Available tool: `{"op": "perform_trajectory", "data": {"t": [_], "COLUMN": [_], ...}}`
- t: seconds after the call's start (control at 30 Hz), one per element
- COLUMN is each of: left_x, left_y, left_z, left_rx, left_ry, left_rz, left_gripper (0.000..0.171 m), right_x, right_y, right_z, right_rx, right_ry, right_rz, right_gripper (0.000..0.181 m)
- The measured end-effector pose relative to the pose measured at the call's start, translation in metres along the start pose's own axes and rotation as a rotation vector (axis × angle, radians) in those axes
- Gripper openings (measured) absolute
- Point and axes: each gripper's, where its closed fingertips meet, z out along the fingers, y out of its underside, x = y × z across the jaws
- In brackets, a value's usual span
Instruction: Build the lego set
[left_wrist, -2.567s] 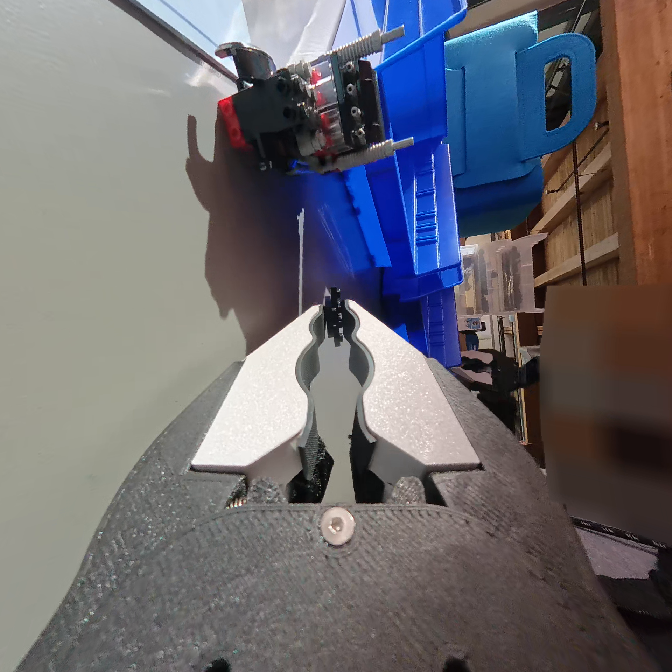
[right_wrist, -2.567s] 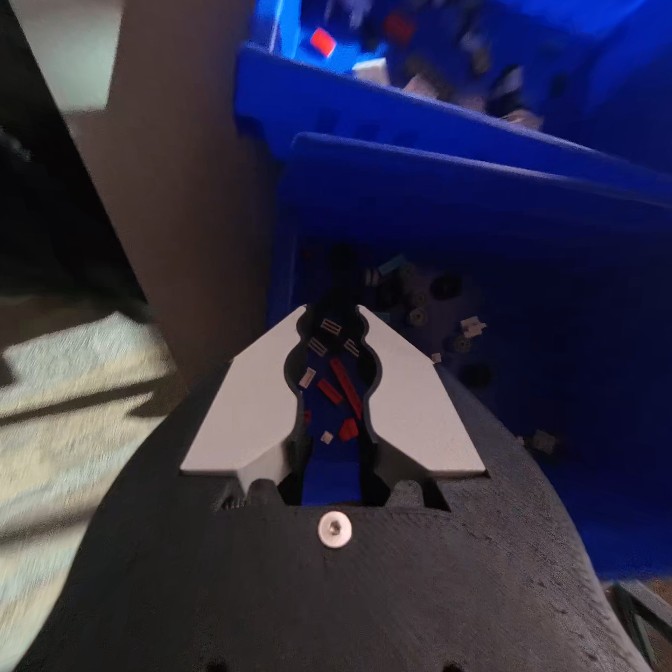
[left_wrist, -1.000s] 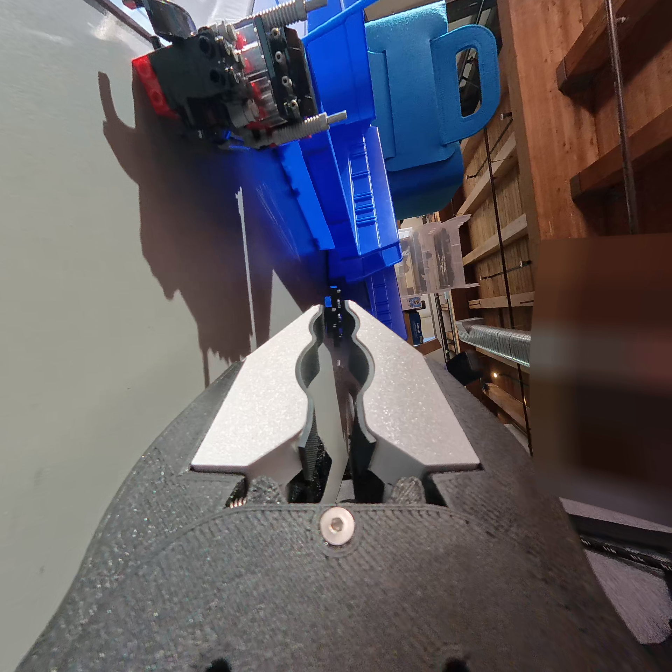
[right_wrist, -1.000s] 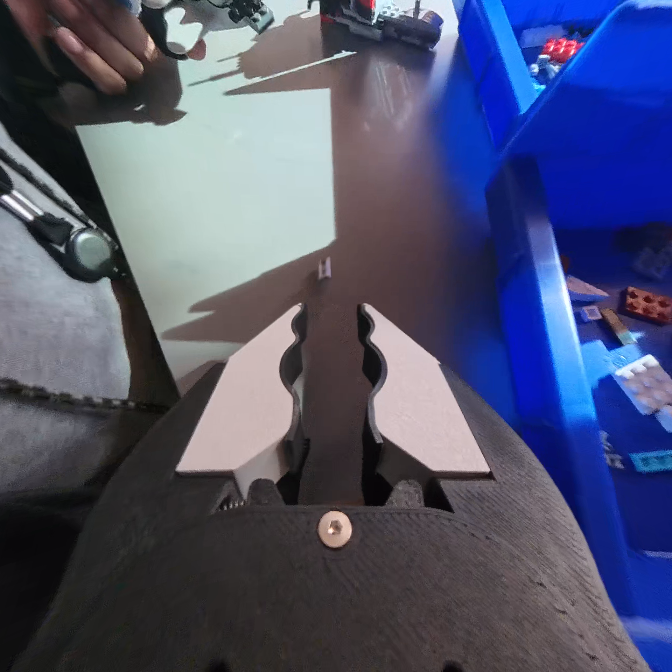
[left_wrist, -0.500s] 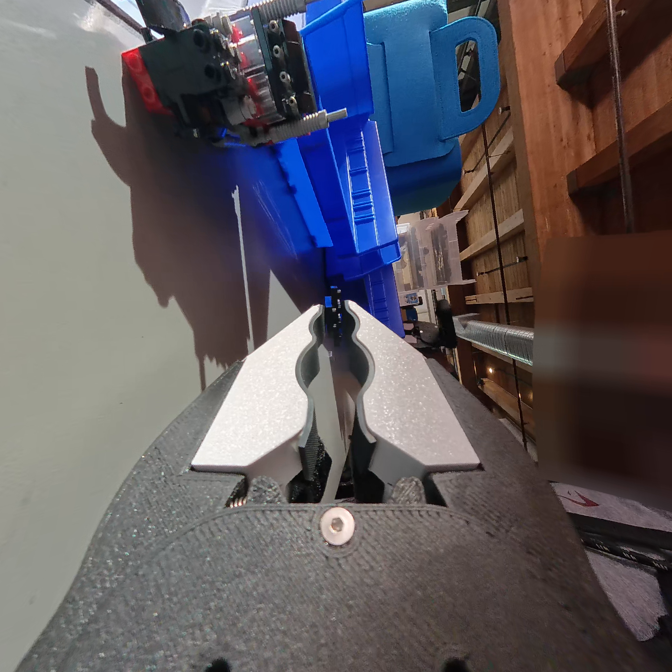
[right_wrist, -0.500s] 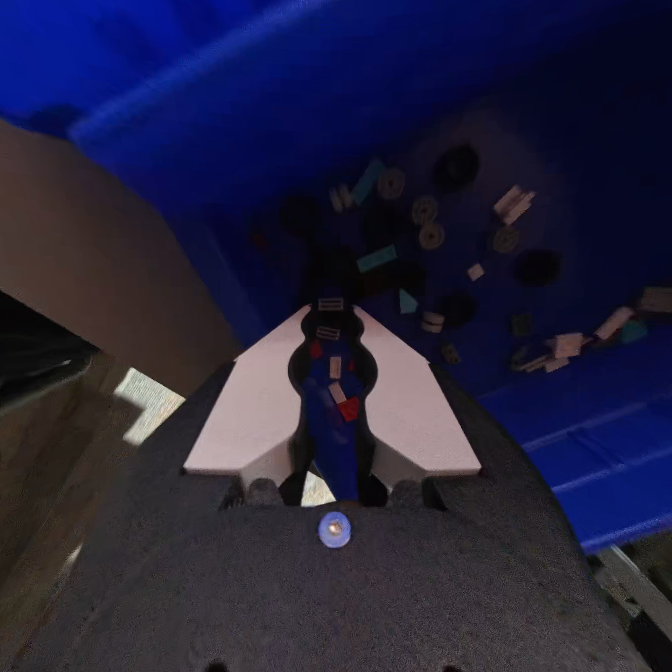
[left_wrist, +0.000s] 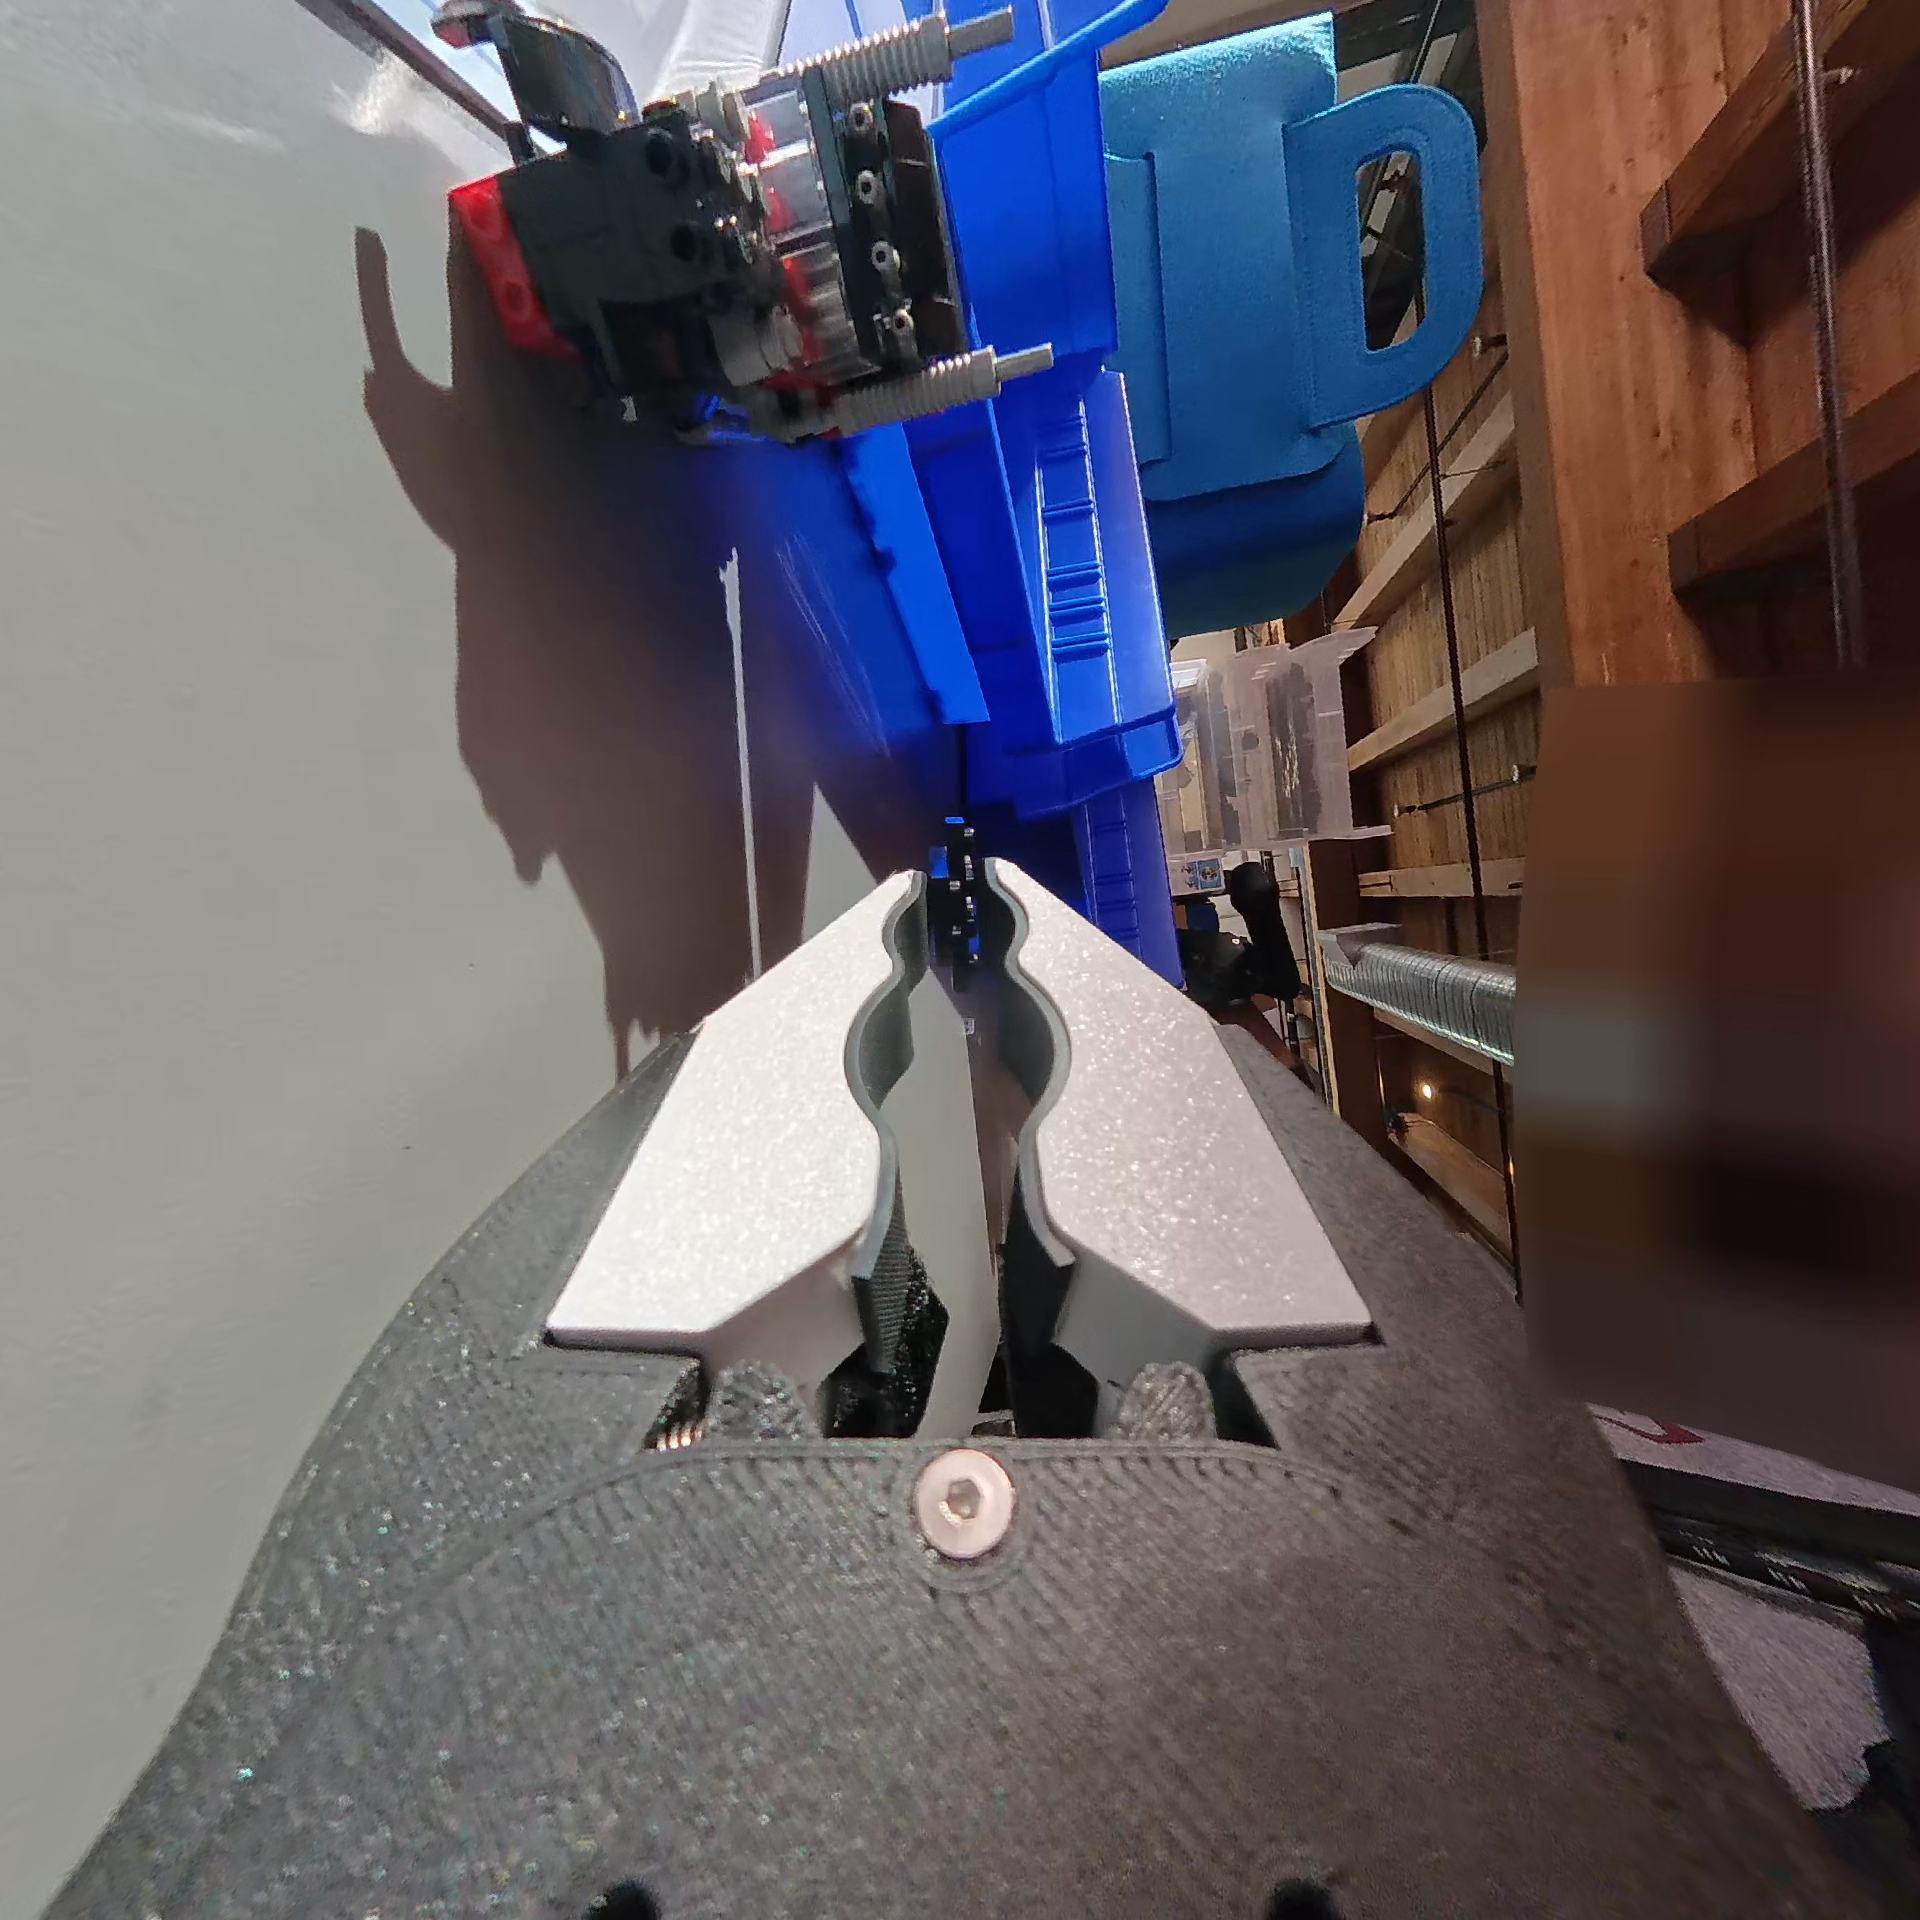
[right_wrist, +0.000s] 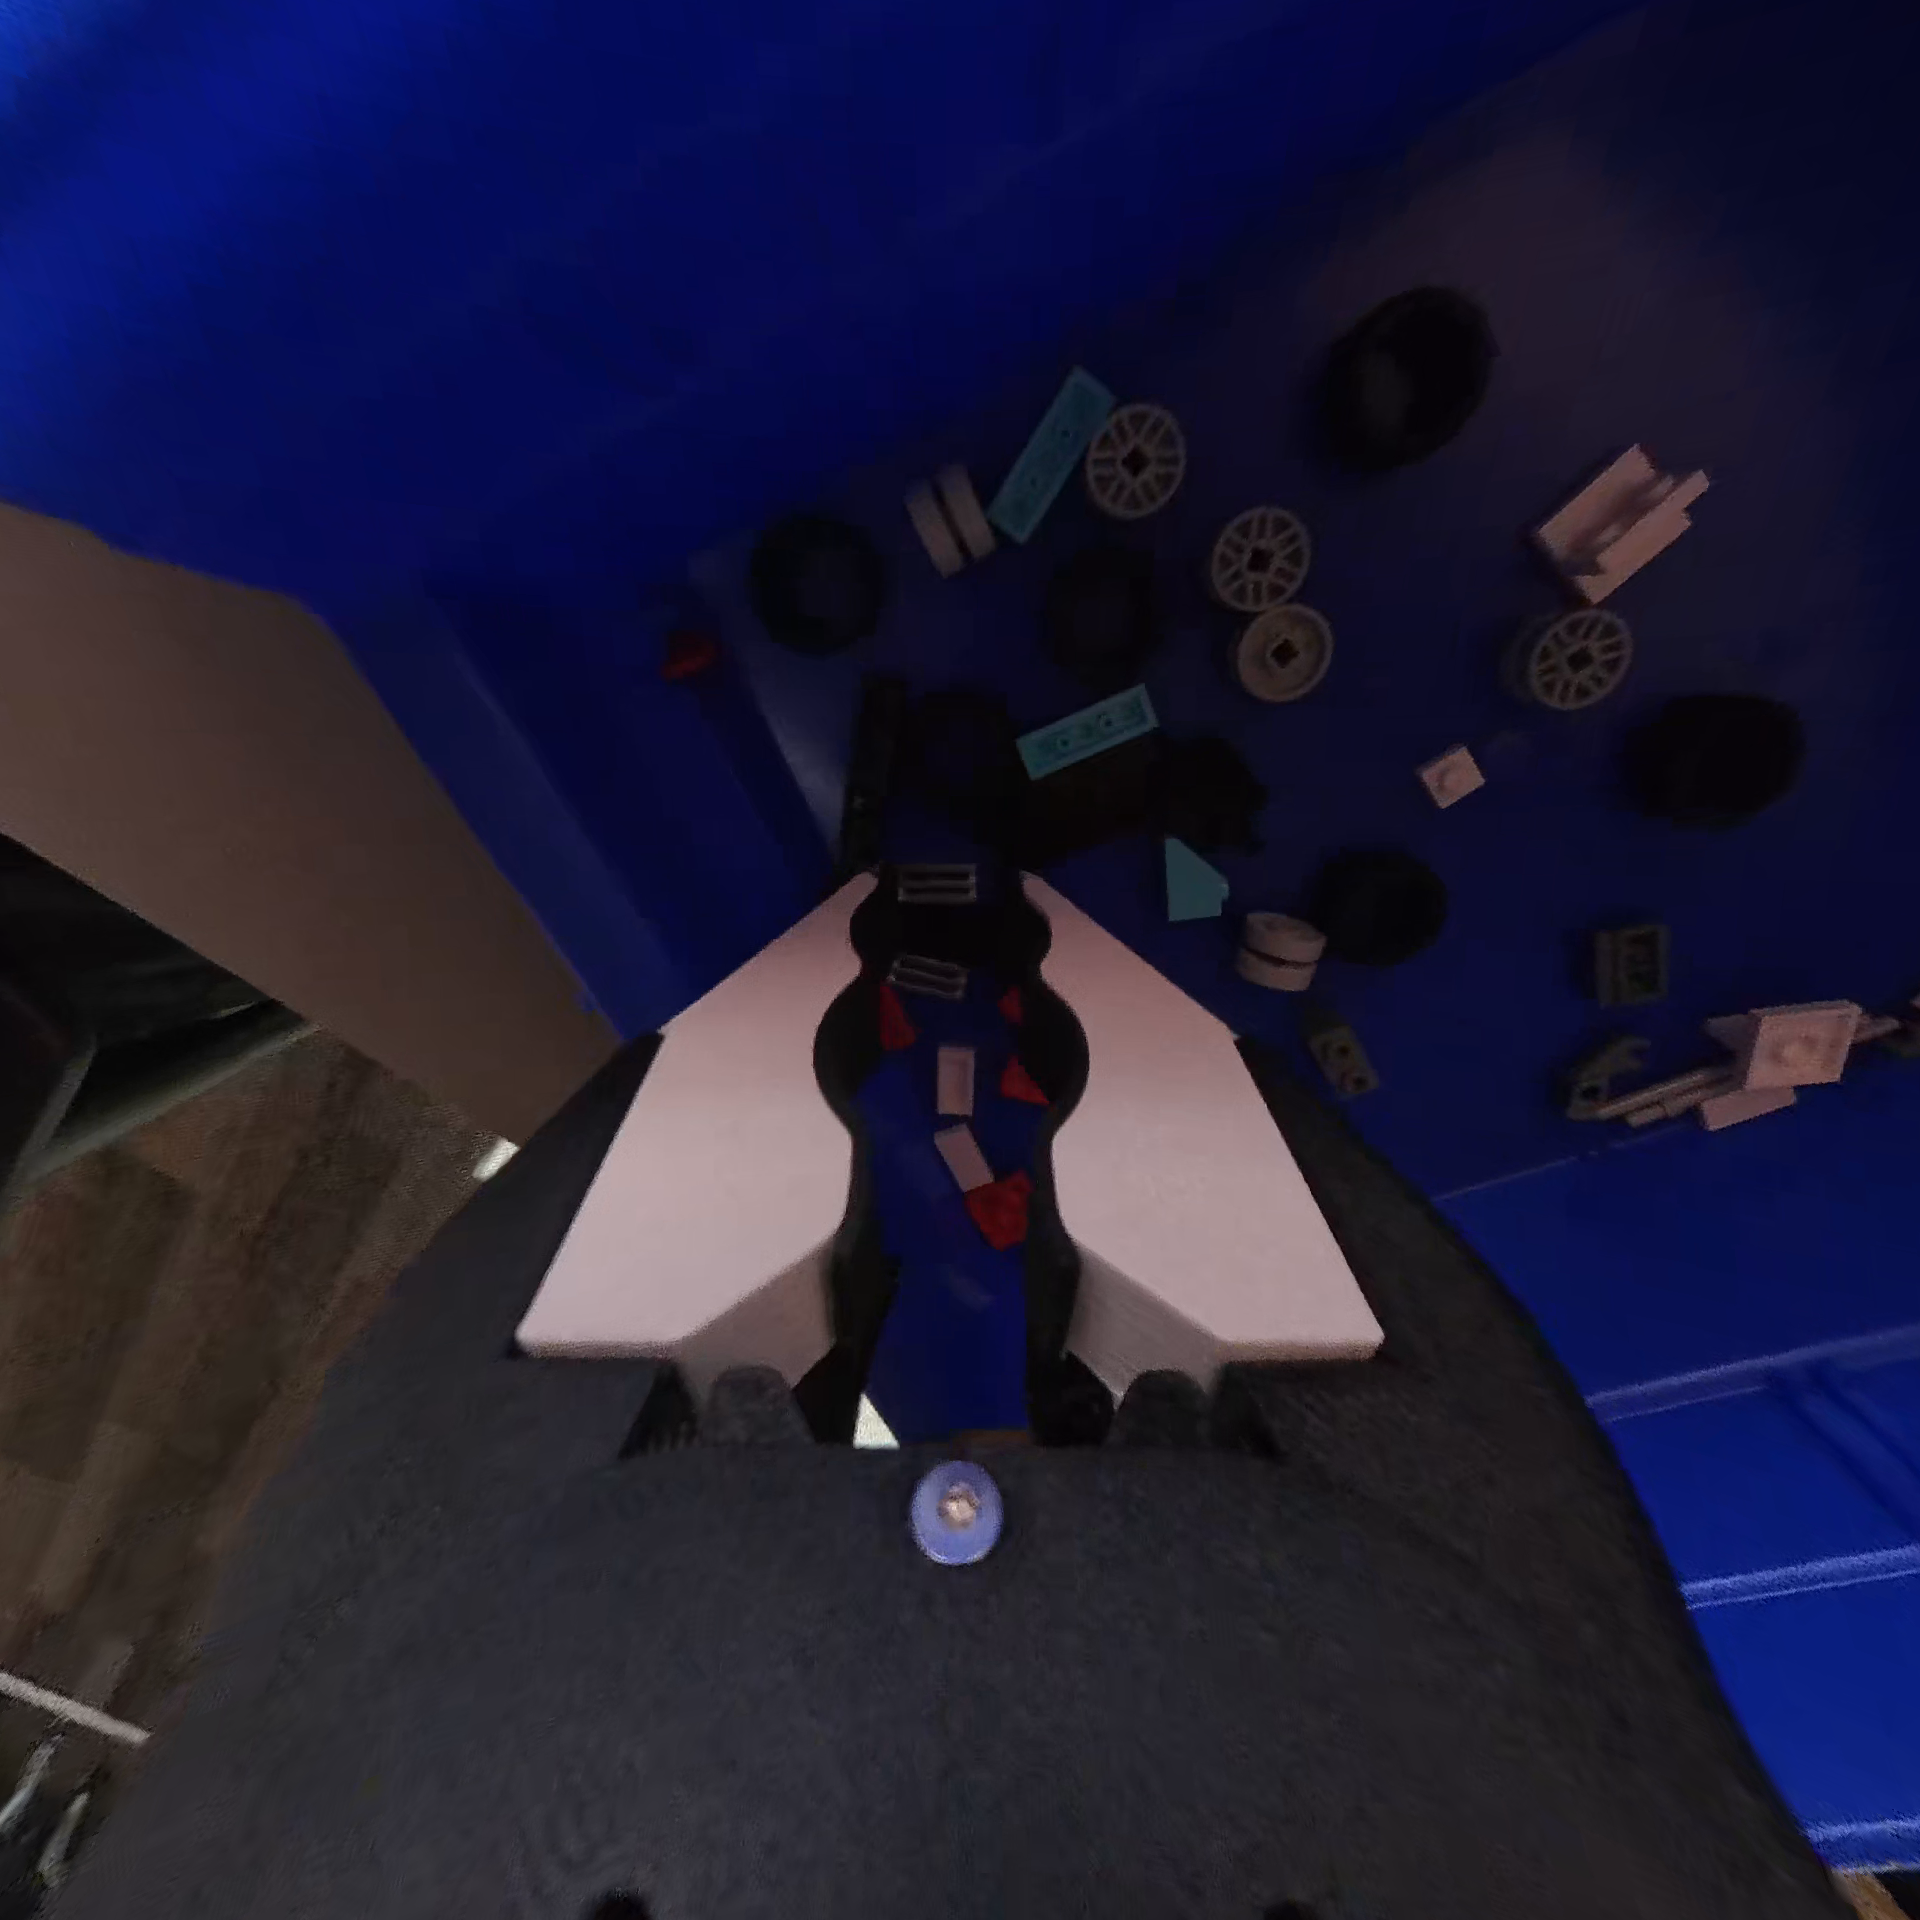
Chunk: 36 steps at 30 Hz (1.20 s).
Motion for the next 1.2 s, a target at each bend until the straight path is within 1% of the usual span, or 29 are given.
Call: {"op": "perform_trajectory", "data": {"t": [0.07, 0.37, 0.67, 0.73, 0.8, 0.83, 1.03, 1.2], "left_x": [0.0, 0.0, 0.003, 0.003, 0.004, 0.004, 0.004, 0.003], "left_y": [0.0, -0.001, 0.0, 0.0, 0.0, 0.001, 0.001, 0.001], "left_z": [0.0, -0.001, -0.003, -0.003, -0.003, -0.003, -0.002, -0.002], "left_rx": [0.002, 0.007, 0.011, 0.01, 0.008, 0.008, 0.007, 0.004], "left_ry": [-0.003, 0.0, 0.018, 0.02, 0.021, 0.021, 0.02, 0.017], "left_rz": [0.003, 0.008, 0.013, 0.016, 0.016, 0.017, 0.018, 0.019], "left_gripper": [0.009, 0.009, 0.009, 0.009, 0.009, 0.009, 0.009, 0.009], "right_x": [0.005, 0.0, 0.0, 0.006, 0.019, 0.021, 0.006, -0.002], "right_y": [0.005, 0.0, 0.0, 0.0, 0.001, 0.002, 0.0, 0.002], "right_z": [0.002, 0.003, 0.003, 0.002, 0.0, -0.001, -0.007, -0.006], "right_rx": [-0.022, -0.014, -0.002, -0.002, -0.006, -0.013, 0.009, -0.003], "right_ry": [0.013, 0.012, 0.011, 0.043, 0.113, 0.124, 0.067, 0.045], "right_rz": [0.003, -0.013, 0.007, 0.019, 0.035, 0.035, 0.01, -0.015], "right_gripper": [0.023, 0.018, 0.027, 0.032, 0.031, 0.031, 0.032, 0.03]}}
